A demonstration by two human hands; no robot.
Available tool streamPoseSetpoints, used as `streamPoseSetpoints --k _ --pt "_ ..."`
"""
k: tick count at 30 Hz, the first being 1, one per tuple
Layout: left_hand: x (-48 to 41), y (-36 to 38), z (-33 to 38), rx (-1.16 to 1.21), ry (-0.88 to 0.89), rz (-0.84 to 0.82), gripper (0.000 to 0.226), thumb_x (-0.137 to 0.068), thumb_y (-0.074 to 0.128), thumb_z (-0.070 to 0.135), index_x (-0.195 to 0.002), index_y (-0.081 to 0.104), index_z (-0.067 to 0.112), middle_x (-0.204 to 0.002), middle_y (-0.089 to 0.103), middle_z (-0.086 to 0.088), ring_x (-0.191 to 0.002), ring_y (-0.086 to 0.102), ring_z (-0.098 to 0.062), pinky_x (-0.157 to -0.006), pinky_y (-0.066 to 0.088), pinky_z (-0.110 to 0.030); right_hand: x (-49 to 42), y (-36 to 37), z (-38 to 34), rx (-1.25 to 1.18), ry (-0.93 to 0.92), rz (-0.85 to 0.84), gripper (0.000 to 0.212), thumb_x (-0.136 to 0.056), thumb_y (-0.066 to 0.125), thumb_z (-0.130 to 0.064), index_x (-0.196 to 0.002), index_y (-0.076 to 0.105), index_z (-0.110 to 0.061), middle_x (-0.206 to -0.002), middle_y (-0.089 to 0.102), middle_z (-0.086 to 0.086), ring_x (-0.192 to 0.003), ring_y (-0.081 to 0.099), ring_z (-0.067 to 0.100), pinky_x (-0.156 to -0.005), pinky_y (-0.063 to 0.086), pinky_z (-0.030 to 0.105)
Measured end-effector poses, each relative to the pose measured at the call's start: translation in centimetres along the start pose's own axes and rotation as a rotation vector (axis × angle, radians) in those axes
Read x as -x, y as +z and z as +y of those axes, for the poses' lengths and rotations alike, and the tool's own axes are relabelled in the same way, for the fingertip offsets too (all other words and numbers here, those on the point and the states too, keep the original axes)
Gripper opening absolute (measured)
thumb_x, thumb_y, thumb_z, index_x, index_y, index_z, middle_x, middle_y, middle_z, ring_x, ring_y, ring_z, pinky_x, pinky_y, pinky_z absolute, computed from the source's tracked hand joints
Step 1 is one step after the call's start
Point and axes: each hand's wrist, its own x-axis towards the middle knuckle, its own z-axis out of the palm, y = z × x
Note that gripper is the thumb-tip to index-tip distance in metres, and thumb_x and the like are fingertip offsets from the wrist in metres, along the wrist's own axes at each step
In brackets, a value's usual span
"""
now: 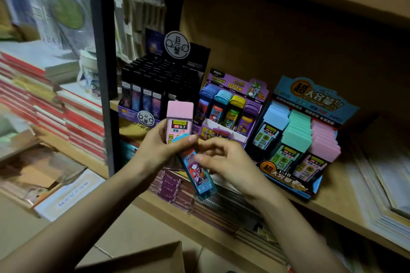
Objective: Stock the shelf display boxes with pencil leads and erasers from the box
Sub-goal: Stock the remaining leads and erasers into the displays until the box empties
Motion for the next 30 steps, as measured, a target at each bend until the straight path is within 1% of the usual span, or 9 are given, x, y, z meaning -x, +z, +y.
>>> streamPoseSetpoints --k 3,6,8,10,13,18,22,26,30 --pt "0.2 -0.3 -0.1 -0.004 0.016 0.024 0.037 -0.068 0.069 0.025 -0.099 0.057 0.009 -0.085 0.067 -0.009 -0.07 0.066 -0.013 -0.056 0.057 -0.028 -0.8 0.7 -0.1 0.131 0.043 -0.012 0.019 -0.083 0.068 -0.003 -0.086 0.062 -0.021 -0.076 0.061 0.003 -0.075 0.061 0.014 -0.077 0.051 0.035" --pt "0.5 -0.9 -0.3 -0.027 -0.006 0.091 0.037 -0.081 0.057 0.039 -0.11 0.056 0.015 -0.092 0.067 -0.006 -0.057 0.062 0.001 -0.042 0.045 -0.015 -1.6 -0.4 -0.9 0.117 0.01 0.076 0.017 -0.081 0.068 -0.002 -0.083 0.064 -0.018 -0.076 0.062 0.002 -0.066 0.06 0.004 -0.063 0.051 0.018" --pt "0.9 -1.6 -0.6 0.003 -0.042 0.063 0.031 -0.091 0.048 0.04 -0.114 0.055 0.021 -0.095 0.07 -0.006 -0.065 0.067 -0.006 -0.045 0.05 -0.02 -2.5 -2.3 -1.9 0.063 -0.054 0.248 0.014 -0.082 0.068 -0.004 -0.085 0.064 -0.017 -0.077 0.068 0.0 -0.066 0.063 0.007 -0.057 0.05 0.015" --pt "1.2 -1.9 -0.9 0.027 -0.064 0.021 0.029 -0.093 0.044 0.037 -0.113 0.055 0.019 -0.091 0.073 -0.006 -0.074 0.07 -0.014 -0.056 0.057 -0.027 -3.7 -4.2 -2.8 0.053 -0.118 0.429 0.013 -0.081 0.069 -0.008 -0.085 0.063 -0.018 -0.081 0.071 -0.001 -0.071 0.067 0.008 -0.062 0.052 0.019" --pt "1.4 -1.9 -1.2 0.042 -0.081 0.004 0.029 -0.092 0.044 0.034 -0.112 0.055 0.016 -0.087 0.074 -0.007 -0.074 0.071 -0.017 -0.061 0.057 -0.026 -5.7 -4.8 -2.5 0.137 -0.158 0.577 0.012 -0.082 0.069 -0.008 -0.081 0.062 -0.018 -0.079 0.07 0.001 -0.074 0.067 0.012 -0.068 0.054 0.024" --pt "1.5 -2.2 -1.3 0.072 -0.116 0.009 0.026 -0.095 0.043 0.032 -0.114 0.055 0.018 -0.087 0.074 -0.008 -0.075 0.071 -0.019 -0.061 0.057 -0.026 -7.8 -3.8 -0.1 0.306 -0.108 0.612 0.006 -0.082 0.07 -0.012 -0.086 0.066 -0.015 -0.081 0.069 0.002 -0.075 0.067 0.014 -0.07 0.056 0.025" --pt "1.4 -2.0 -1.2 0.096 -0.116 0.01 0.025 -0.096 0.043 0.029 -0.113 0.055 0.016 -0.086 0.073 -0.011 -0.074 0.071 -0.019 -0.06 0.057 -0.024 -8.4 -3.3 1.1 0.589 -0.106 0.65 0.011 -0.082 0.071 -0.023 -0.079 0.068 -0.013 -0.066 0.059 -0.011 -0.059 0.054 -0.002 -0.052 0.04 0.007" --pt "1.6 -1.6 -1.1 0.126 -0.105 0.002 0.022 -0.096 0.043 0.024 -0.113 0.055 0.015 -0.088 0.07 -0.013 -0.072 0.071 -0.015 -0.057 0.054 -0.019 -8.6 -3.2 1.5 0.669 -0.094 0.693 0.026 -0.085 0.069 -0.026 -0.069 0.063 -0.007 -0.059 0.058 -0.002 -0.05 0.05 0.005 -0.053 0.034 0.017" --pt "1.9 -1.0 -0.8 0.124 -0.112 -0.021 0.02 -0.096 0.043 0.025 -0.109 0.056 0.017 -0.081 0.072 -0.009 -0.07 0.071 -0.015 -0.057 0.056 -0.023 -7.9 -3.3 1.0 0.745 -0.089 0.653 0.016 -0.085 0.069 -0.025 -0.081 0.062 -0.01 -0.072 0.062 0.0 -0.057 0.052 0.005 -0.051 0.035 0.015"
